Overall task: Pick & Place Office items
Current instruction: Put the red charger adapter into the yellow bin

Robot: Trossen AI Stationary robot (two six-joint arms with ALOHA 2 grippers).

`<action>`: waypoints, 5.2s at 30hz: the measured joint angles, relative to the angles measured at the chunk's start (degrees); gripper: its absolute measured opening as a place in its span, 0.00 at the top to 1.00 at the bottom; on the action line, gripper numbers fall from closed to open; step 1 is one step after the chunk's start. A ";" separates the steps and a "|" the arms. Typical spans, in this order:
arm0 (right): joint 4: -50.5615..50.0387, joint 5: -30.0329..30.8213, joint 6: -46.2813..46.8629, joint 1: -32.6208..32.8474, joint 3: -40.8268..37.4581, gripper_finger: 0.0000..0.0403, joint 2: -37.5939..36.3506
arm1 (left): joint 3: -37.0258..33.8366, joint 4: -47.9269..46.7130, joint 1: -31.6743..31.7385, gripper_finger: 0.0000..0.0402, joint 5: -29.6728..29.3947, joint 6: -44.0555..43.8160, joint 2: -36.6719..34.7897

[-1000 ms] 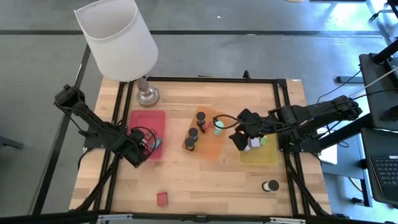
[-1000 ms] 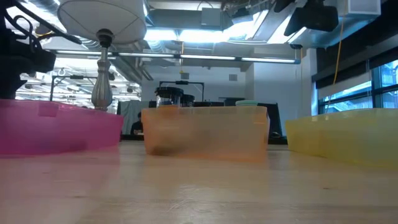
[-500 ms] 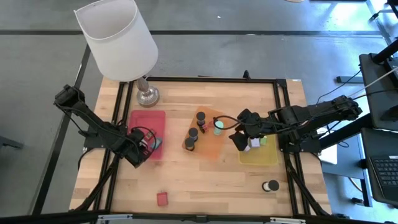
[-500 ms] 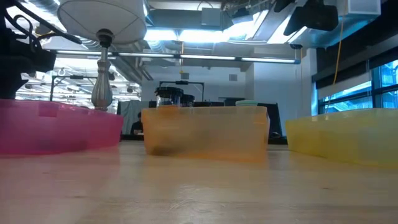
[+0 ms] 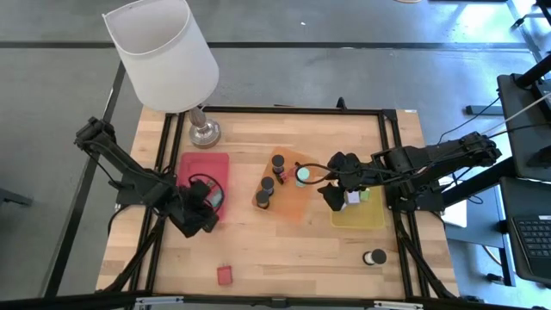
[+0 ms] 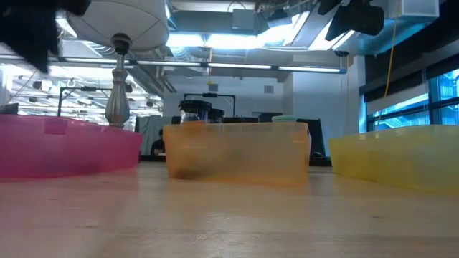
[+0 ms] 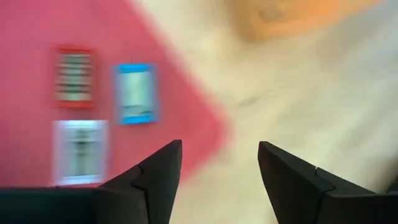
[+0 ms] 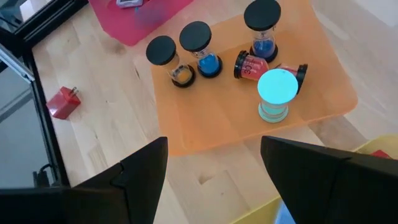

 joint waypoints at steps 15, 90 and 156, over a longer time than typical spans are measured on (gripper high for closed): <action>-1.00 9.15 -9.91 2.52 0.00 0.35 0.00 | 1.83 17.78 -1.82 0.49 -2.32 -21.56 3.30; -1.27 8.50 -3.94 3.98 0.00 0.49 0.00 | 1.78 37.63 1.18 0.49 29.41 -65.76 20.86; -1.00 8.51 -3.94 3.96 0.00 0.50 0.00 | 1.74 46.62 1.45 0.49 40.45 -51.57 36.44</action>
